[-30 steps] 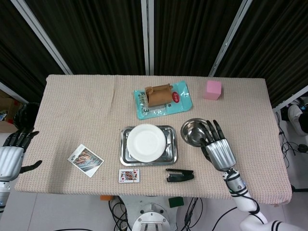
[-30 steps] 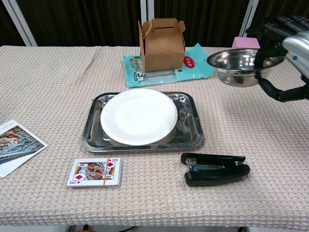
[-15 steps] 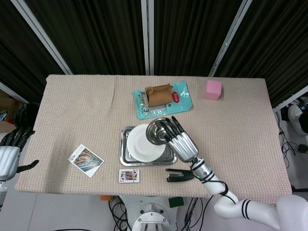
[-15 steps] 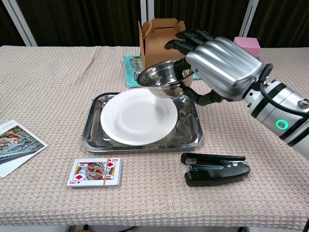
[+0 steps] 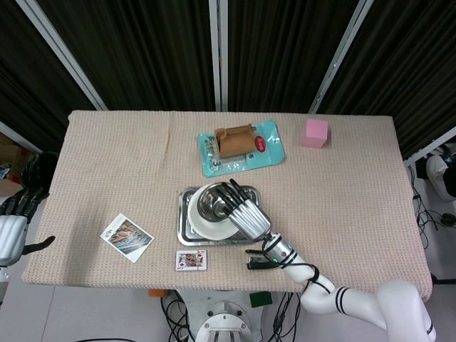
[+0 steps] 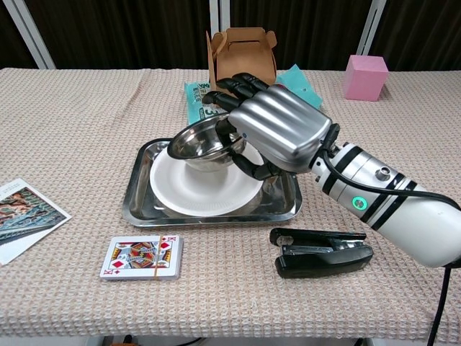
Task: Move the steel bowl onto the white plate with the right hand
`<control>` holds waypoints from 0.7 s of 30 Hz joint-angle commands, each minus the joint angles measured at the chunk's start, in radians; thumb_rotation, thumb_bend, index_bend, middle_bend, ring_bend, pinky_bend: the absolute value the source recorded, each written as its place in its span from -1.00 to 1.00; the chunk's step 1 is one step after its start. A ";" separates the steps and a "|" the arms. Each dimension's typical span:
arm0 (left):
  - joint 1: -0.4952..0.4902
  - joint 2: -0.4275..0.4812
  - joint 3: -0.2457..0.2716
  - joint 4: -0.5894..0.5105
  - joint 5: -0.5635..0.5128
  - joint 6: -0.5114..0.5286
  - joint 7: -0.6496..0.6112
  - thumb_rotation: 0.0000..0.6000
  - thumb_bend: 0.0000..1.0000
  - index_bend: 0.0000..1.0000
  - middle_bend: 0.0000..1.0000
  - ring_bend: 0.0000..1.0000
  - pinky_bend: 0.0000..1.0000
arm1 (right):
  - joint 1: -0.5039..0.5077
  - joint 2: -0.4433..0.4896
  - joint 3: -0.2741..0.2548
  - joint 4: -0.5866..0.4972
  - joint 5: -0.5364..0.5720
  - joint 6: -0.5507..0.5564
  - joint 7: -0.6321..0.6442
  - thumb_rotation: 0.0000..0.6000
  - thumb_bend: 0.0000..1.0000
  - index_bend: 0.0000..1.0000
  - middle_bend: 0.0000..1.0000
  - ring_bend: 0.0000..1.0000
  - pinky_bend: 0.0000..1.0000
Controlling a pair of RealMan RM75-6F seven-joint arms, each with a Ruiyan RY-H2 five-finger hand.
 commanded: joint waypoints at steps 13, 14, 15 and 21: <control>0.001 -0.009 -0.002 0.016 -0.003 -0.002 -0.010 1.00 -1.00 -0.63 -0.74 -0.88 -0.68 | 0.020 0.023 -0.045 -0.026 0.048 -0.073 0.051 1.00 -0.68 -0.13 -0.98 -1.00 -1.00; 0.000 -0.010 -0.002 0.017 -0.002 -0.003 -0.010 1.00 -1.00 -0.63 -0.74 -0.88 -0.68 | 0.018 0.031 -0.045 -0.041 0.056 -0.078 0.046 1.00 -0.70 -0.24 -0.99 -1.00 -1.00; 0.000 -0.010 -0.002 0.019 -0.001 -0.003 -0.010 1.00 -1.00 -0.63 -0.74 -0.88 -0.68 | 0.016 0.038 -0.045 -0.055 0.063 -0.082 0.042 1.00 -0.72 -0.32 -1.00 -1.00 -1.00; -0.002 -0.012 -0.002 0.016 0.000 -0.005 -0.006 1.00 -1.00 -0.63 -0.74 -0.88 -0.68 | -0.001 0.090 -0.045 -0.150 0.100 -0.092 0.004 1.00 -0.76 -0.54 -1.00 -1.00 -1.00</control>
